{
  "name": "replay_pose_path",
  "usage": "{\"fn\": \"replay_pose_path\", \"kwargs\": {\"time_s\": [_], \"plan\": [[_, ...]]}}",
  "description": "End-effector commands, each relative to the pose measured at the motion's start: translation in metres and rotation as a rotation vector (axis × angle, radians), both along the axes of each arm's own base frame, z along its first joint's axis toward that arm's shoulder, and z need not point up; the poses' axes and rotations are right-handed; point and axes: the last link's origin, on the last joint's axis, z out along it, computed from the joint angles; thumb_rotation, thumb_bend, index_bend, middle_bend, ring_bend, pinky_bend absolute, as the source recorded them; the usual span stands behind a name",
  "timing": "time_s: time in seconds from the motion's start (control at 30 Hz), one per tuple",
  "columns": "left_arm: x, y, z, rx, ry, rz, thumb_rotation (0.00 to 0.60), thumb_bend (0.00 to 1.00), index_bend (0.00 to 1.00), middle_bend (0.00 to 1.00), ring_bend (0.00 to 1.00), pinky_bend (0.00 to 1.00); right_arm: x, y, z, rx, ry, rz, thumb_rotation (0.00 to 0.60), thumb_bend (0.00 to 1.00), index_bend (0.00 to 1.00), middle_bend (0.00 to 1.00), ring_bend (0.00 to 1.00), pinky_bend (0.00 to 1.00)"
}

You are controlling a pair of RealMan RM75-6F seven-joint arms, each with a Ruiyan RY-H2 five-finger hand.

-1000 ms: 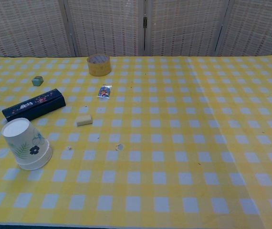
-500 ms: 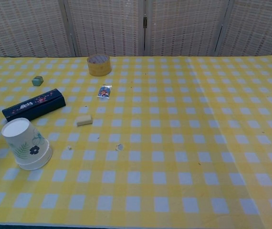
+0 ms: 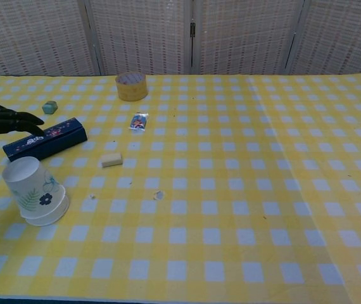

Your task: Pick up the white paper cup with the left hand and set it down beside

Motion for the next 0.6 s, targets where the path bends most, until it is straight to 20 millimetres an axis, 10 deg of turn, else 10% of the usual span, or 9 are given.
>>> {"fn": "replay_pose_path", "kwargs": {"time_s": [0.03,0.6], "plan": [[0.005,0.003,-0.002,-0.01,0.001,-0.003,0.6,0.39,0.14,0.03,0.02,0.0,-0.001,0.0,0.001,-0.001,0.001,0.002,0.6,0.4,0.0,0.0,0.1,0.0],[0.007,0.006,-0.014,-0.024,0.004,-0.003,0.6,0.39,0.22,0.03,0.02,0.0,-0.004,0.002,0.001,-0.012,-0.011,0.0,0.6,0.4,0.0,0.0,0.1,0.0]]}}
